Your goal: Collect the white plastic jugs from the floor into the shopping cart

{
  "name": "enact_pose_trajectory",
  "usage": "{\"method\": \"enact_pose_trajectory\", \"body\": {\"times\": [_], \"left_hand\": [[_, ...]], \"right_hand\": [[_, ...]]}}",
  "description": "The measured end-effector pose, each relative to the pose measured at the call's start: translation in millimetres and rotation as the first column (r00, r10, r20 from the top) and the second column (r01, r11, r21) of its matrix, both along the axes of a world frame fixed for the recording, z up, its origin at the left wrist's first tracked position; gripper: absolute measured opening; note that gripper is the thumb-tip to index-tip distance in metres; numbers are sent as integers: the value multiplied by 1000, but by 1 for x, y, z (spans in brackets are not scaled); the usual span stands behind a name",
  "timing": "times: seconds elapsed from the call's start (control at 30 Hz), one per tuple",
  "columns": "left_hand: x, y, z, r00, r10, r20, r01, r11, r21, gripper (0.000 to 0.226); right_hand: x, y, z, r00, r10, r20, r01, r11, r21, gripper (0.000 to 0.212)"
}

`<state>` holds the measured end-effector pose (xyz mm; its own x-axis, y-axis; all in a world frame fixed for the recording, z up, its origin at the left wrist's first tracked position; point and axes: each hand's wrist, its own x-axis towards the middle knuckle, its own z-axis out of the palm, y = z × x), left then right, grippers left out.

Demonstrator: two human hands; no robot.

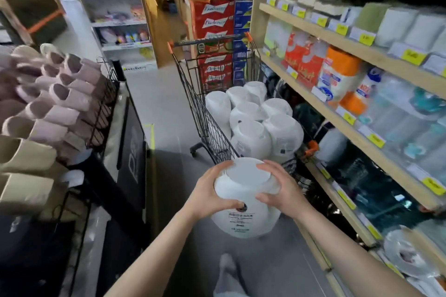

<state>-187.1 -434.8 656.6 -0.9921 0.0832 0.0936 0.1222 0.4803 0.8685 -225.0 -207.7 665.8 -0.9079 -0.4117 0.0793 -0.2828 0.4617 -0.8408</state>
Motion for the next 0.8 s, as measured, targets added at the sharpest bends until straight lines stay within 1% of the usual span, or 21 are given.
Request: {"method": "enact_pose_trajectory", "body": {"times": [0.13, 0.23, 0.4, 0.57, 0.67, 0.8], "left_hand": [[-80, -34, 7, 999, 40, 5, -40, 999, 26, 88], [-135, -59, 17, 998, 54, -11, -54, 999, 5, 90], [-217, -99, 21, 997, 68, -22, -68, 998, -6, 92], [-301, -138, 15, 999, -15, -29, 15, 999, -29, 95], [-357, -166, 10, 992, -119, -37, 117, 992, -48, 90], [-431, -201, 19, 964, -262, -48, 256, 961, -105, 90]], "right_hand": [[-85, -38, 2, 1000, -8, 4, 8, 999, -45, 66], [-146, -63, 13, 999, 45, 28, -43, 998, -45, 69], [-231, -102, 25, 995, 86, 48, -86, 996, -8, 82], [-305, -137, 20, 998, 52, 32, -53, 998, 32, 86], [-347, -160, 18, 1000, -8, 19, 6, 998, 60, 87], [-398, -189, 21, 999, -30, 35, 25, 992, 125, 85]]}}
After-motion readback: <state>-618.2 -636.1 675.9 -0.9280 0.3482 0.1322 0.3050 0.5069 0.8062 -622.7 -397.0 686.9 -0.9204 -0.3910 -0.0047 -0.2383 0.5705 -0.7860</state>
